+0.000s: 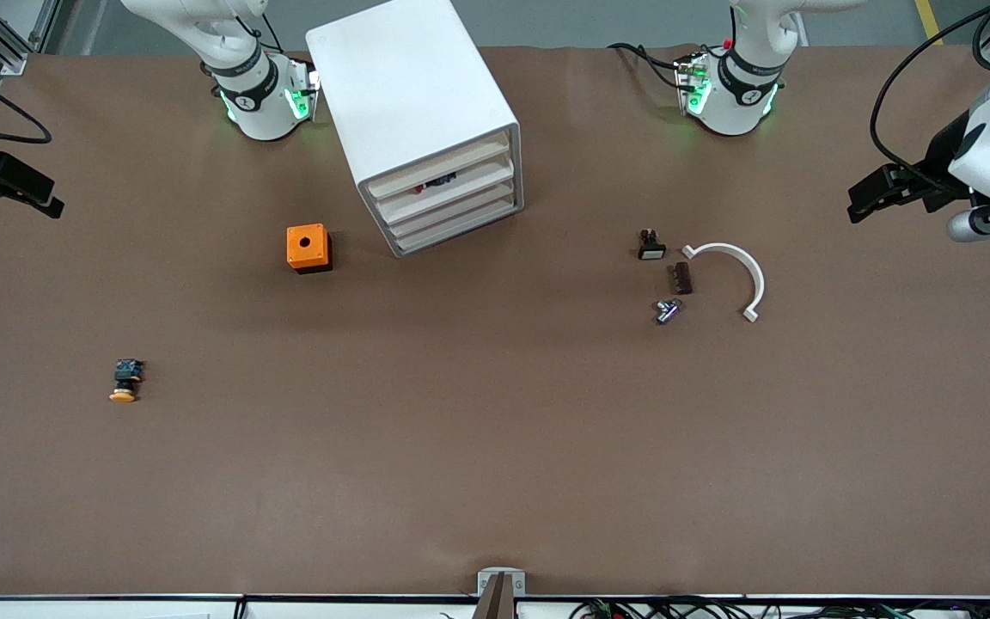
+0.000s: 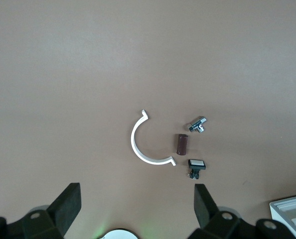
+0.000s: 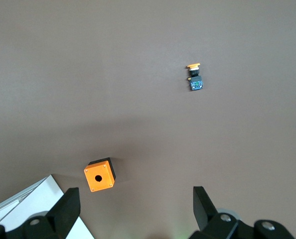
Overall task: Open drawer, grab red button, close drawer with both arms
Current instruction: 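Reach the left gripper toward the white cabinet's drawer handle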
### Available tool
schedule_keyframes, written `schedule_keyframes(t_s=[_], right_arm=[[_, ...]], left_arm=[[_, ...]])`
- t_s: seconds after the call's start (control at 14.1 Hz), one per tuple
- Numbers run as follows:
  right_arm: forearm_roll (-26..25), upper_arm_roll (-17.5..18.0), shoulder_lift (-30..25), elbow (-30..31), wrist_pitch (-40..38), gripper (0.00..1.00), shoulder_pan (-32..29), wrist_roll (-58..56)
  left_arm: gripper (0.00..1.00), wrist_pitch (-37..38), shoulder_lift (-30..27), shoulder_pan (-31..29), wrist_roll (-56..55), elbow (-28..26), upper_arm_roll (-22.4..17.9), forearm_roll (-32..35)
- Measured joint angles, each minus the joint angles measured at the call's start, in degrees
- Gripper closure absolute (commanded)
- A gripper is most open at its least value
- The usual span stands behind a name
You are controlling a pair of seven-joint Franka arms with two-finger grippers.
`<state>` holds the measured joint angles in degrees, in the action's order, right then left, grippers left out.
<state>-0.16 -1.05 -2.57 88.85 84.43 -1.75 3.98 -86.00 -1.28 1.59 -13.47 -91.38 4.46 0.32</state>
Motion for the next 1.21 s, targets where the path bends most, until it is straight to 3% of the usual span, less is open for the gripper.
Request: schedule_keyframes(t_s=[0.64,1.0,1.21], right_arm=[[0.0,0.0,0.0,-0.2,0.3,0.00,0.0,0.0],[0.0,0.0,0.1,-0.5,0.3,0.00,-0.1,0.1],[0.0,0.0,0.6,-1.6,0.4,0.00,-0.1,0.1]], left_arm=[[0.00,0.0,4.2,-0.2,2.2,1.0,0.0,0.0],[0.00,-0.8,13.5,0.1,0.2,1.1,0.2,-2.2],[0.00,-2.2,20.7,1.6,-10.6,1.3,0.7,-3.2]])
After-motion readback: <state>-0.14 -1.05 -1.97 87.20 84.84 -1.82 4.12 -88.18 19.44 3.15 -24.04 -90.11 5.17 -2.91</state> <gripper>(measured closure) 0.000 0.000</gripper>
